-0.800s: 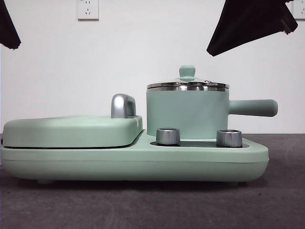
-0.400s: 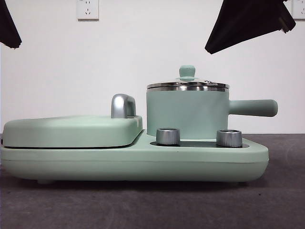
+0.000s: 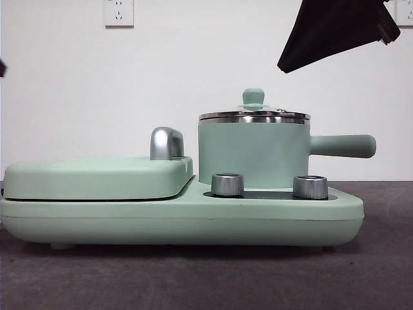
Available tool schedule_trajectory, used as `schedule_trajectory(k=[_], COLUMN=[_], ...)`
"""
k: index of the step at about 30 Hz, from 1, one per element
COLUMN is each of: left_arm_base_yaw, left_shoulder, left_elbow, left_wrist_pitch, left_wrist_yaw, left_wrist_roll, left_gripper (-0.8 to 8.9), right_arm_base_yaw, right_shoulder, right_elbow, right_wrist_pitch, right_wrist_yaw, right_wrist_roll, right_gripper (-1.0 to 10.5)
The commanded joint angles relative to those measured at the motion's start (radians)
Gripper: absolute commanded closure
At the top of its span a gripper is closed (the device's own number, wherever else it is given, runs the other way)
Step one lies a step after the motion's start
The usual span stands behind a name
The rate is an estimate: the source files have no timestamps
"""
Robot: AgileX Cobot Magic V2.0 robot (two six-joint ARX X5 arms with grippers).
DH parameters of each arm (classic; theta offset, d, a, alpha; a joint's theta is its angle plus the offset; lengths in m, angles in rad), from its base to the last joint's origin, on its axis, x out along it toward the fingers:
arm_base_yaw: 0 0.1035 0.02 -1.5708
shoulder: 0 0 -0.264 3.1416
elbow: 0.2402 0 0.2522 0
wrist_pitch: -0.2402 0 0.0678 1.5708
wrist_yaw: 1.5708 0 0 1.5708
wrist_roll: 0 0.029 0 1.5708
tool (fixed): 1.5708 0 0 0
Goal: Put the buns in a small steamer
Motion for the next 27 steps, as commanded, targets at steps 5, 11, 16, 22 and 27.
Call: schedule_trajectory(k=[5,11,16,22,27], left_arm_base_yaw=[0.108,0.131,0.127,0.127,0.127], left_shoulder=[-0.277,-0.462,-0.502,-0.502,-0.502], left_elbow=[-0.266,-0.419,-0.464,-0.464,-0.464], left_wrist_pitch=[0.164,0.166,0.164,0.160,0.160], left_wrist_yaw=[-0.008,-0.093,-0.123,-0.124,-0.124], left_wrist_roll=[-0.007,-0.003,-0.011,-0.011,-0.011], left_gripper=[8.06,8.06,8.06,8.06,8.06], right_arm_base_yaw=[0.010,0.010,0.010,0.010,0.010], right_shoulder=[0.006,0.006,0.006,0.006,0.006], right_elbow=[0.018,0.018,0.018,0.018,0.018], right_wrist_pitch=[0.010,0.010,0.011,0.011,0.011], right_wrist_yaw=[-0.002,-0.002,-0.002,-0.002,-0.002], right_wrist_roll=[-0.008,-0.008,-0.008,-0.008,-0.008], right_gripper=[9.3,9.3,9.3,9.3,9.3])
